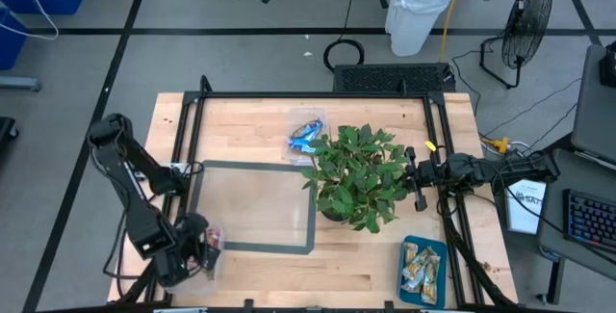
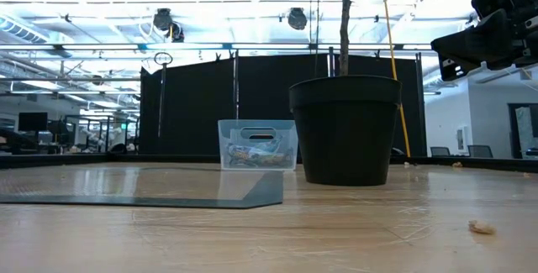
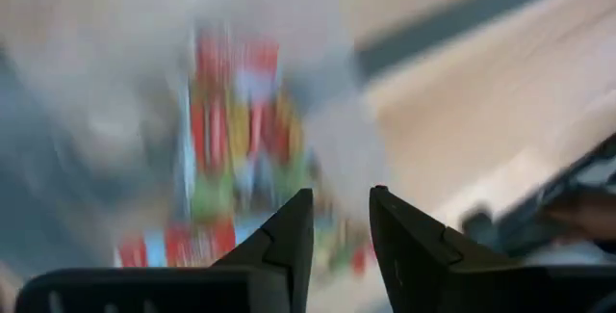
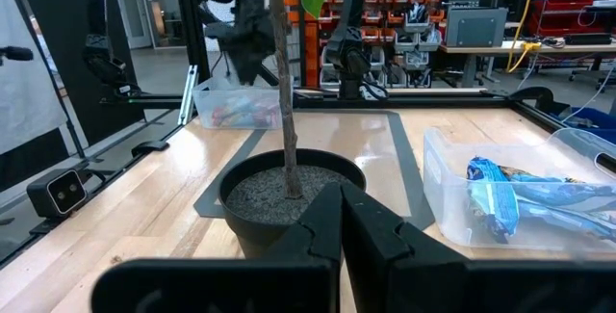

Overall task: Pick and place Granola Bars by type
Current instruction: Return to Home Position

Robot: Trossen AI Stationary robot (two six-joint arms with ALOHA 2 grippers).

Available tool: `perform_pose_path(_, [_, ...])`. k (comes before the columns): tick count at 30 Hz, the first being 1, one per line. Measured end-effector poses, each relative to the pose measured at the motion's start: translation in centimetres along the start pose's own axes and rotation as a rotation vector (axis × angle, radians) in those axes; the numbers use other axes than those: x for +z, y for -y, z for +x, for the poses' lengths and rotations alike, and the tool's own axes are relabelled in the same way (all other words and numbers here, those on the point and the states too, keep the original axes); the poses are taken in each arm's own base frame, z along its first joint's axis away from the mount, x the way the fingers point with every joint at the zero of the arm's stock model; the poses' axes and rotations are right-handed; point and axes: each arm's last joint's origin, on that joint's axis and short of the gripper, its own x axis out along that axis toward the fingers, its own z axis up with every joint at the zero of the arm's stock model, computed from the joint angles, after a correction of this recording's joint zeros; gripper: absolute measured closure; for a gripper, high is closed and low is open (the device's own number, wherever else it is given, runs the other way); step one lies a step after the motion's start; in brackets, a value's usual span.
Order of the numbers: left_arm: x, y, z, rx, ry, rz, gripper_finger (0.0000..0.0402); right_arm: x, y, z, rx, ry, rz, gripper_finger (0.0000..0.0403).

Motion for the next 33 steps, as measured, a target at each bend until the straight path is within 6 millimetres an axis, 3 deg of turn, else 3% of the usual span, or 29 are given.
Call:
perform_pose_path(5, [3.2,-0.9,-1.9,-0.048,0.304,0.153,0.0293,0.0,0.0,0.0,0.0,0.0,0.0,0.0403])
perform_pose_path(10, [7.5,-1.0,-4.0,-0.118,0.763,0.262,0.0293,0.0,0.0,0.0,0.0,-0.001,0.0,0.0403])
perform_pose_path(13, [9.8,-0.4,-4.6,-0.065,0.859,0.328,0.0293,0.0,0.0,0.0,0.0,0.0,0.0,0.0403])
perform_pose_path(19, [14.0,1.9,-2.6,-0.01,0.885,0.497,0.0293,0.0,0.0,0.0,0.0,0.0,0.0,0.0403])
perform_pose_path(24, [17.6,2.6,0.3,-0.22,0.889,0.73,0.0293,0.0,0.0,0.0,0.0,-0.001,0.0,0.0403])
perform_pose_path(29, [20.5,-0.1,1.8,-0.284,0.986,0.769,0.0293,0.0,0.0,0.0,0.0,-0.001,0.0,0.0403])
perform_pose_path(33, [21.4,-3.0,2.4,-0.271,1.058,0.71,0.0293,0.0,0.0,0.0,0.0,0.0,0.0,0.0403])
